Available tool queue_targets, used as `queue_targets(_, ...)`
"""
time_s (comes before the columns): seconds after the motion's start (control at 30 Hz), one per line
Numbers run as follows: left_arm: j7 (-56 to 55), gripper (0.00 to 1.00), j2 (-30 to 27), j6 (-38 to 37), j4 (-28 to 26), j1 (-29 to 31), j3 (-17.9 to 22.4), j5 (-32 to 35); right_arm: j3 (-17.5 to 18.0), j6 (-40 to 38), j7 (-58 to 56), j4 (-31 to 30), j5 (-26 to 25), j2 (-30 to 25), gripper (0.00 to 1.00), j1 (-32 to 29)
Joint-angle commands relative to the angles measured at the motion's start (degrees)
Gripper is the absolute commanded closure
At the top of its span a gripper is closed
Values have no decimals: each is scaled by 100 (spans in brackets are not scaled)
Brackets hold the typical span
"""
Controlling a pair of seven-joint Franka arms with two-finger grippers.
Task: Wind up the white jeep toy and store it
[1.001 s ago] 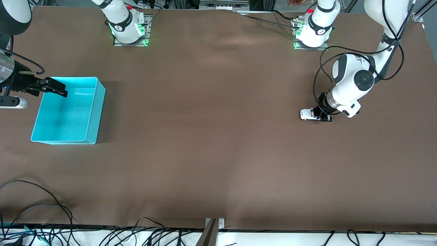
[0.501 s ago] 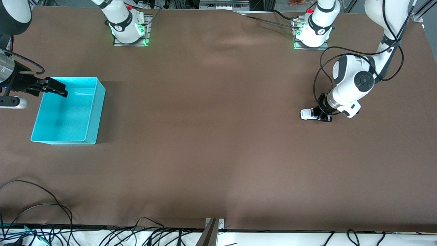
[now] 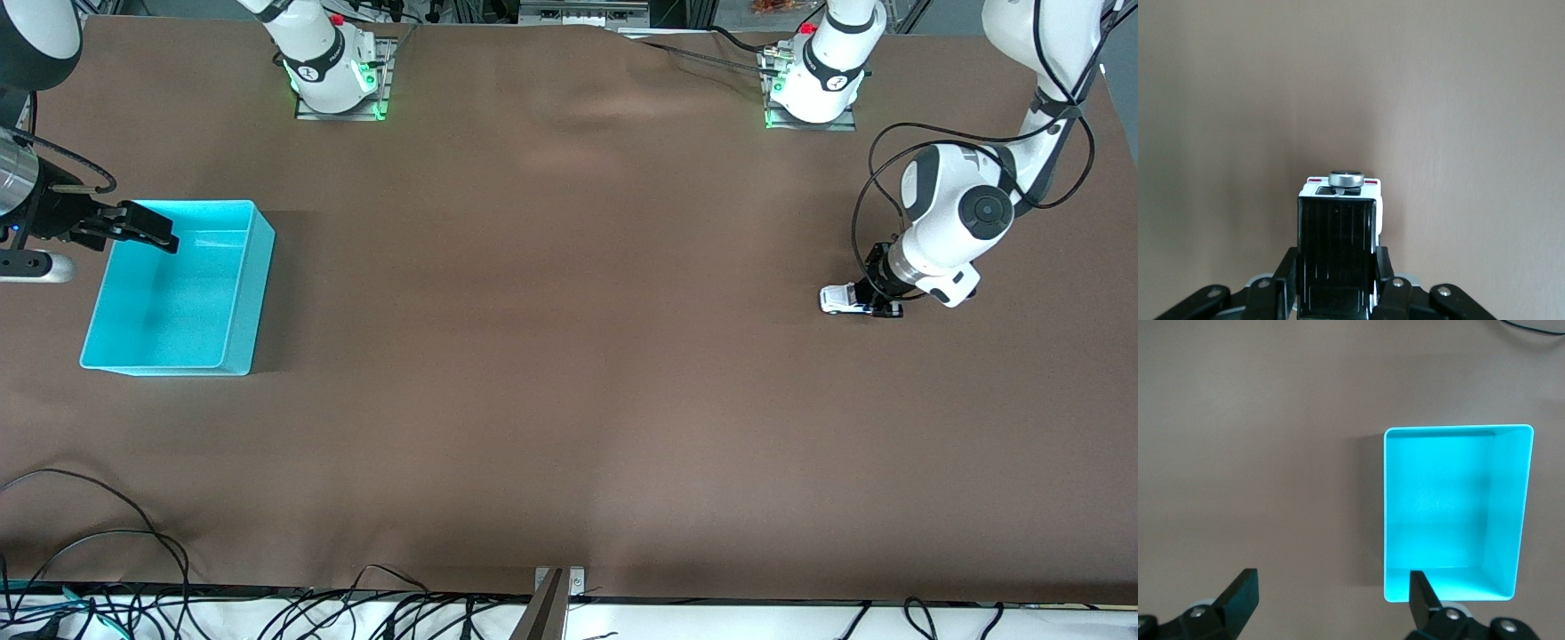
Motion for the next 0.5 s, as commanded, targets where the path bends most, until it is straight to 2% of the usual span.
queue_targets(0.0, 185, 97, 496, 294, 77, 391, -23, 456, -14, -26, 12, 138, 121, 60, 0, -9)
queue_targets(0.2, 510, 97, 627, 382, 148, 690, -23, 527, -14, -26, 12, 138, 121, 60, 0, -9)
queue_targets(0.3, 799, 90, 663, 382, 165, 857, -23, 527, -14, -26, 12, 138, 121, 51, 0, -9)
queue_targets(0.47, 1239, 90, 716, 391, 253, 1182, -23, 536, -14, -26, 12, 138, 121, 60, 0, -9)
